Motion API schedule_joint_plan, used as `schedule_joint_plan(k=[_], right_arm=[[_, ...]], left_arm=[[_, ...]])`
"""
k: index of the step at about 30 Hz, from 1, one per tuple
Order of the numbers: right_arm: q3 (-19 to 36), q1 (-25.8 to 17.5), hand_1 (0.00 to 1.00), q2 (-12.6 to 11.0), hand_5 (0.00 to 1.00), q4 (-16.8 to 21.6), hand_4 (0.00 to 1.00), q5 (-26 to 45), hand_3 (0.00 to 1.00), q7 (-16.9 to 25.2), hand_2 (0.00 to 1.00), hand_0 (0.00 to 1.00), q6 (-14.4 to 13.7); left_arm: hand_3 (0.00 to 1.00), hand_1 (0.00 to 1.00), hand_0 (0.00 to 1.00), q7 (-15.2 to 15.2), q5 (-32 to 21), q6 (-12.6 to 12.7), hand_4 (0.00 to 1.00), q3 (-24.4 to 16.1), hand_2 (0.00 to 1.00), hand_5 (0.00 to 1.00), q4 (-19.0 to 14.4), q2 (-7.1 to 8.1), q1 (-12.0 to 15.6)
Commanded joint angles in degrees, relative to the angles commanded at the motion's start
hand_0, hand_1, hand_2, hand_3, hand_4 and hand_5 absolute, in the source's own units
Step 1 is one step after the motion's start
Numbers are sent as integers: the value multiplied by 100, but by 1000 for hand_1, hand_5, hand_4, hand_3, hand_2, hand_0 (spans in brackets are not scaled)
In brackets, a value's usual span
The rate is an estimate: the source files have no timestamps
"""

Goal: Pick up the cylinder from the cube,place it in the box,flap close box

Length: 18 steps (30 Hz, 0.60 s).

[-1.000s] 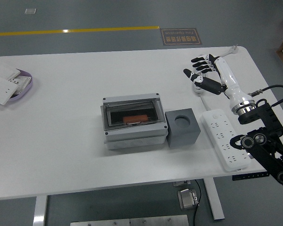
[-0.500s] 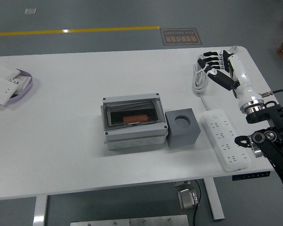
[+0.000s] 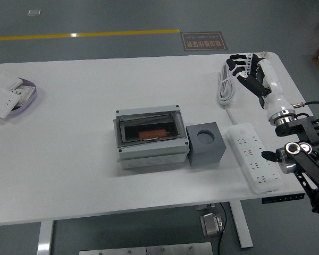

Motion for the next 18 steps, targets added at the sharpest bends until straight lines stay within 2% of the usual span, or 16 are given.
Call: schedule_joint_plan(k=[13,14,18], right_arm=[[-98,65,587,35,572,-62,844,1237,611,349,559,583,211],[-105,62,584,39,620,-67,856,1285,600,351,551,585,227],[-119,52,584,64,620,-96,856,1393,600,345,551,585,268]], left_arm=[[668,647,629,-4,16,2,722,-89,625,253,-4,-136,22],[668,647,629,-3,8,4,722,-88,625,253,-2,-139,26],[668,647,629,-1,-28,6,722,-67,625,253,6,-147,37]])
